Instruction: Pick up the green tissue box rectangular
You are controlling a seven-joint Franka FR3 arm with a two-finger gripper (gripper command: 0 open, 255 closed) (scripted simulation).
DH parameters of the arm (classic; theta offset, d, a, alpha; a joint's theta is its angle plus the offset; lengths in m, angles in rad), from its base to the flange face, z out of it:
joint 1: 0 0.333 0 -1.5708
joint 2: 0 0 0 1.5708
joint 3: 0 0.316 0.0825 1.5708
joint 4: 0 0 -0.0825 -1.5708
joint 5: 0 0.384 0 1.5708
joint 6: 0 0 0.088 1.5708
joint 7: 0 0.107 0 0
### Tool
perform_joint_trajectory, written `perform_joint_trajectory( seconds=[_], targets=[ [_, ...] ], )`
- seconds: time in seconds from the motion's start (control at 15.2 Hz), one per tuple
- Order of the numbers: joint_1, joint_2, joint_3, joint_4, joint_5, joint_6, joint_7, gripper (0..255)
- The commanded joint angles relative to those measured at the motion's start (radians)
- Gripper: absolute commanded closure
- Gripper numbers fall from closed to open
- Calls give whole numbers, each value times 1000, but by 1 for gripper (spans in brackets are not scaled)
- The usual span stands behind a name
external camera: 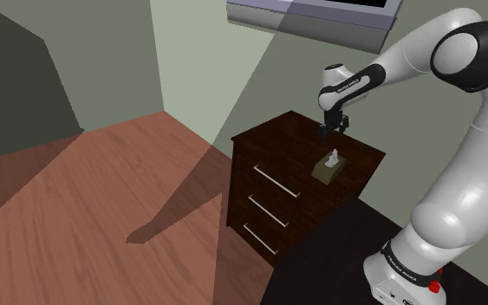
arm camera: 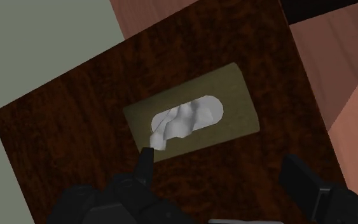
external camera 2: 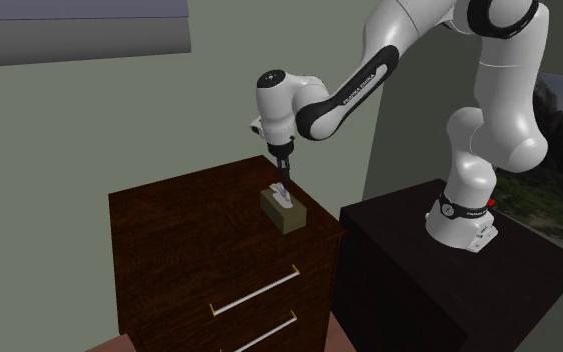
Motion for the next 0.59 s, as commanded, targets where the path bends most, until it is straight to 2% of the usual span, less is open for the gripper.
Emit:
perform_joint_trajectory(
  seconds=[0.0, 0.46, 0.53],
  targets=[
    [-18, 75, -14, 44, -2, 23, -1, 0],
    [-85, 303, -52, 220, 9, 50, -12, 0],
    [-86, 313, -51, 219, 9, 59, -9, 0]
  ],
)
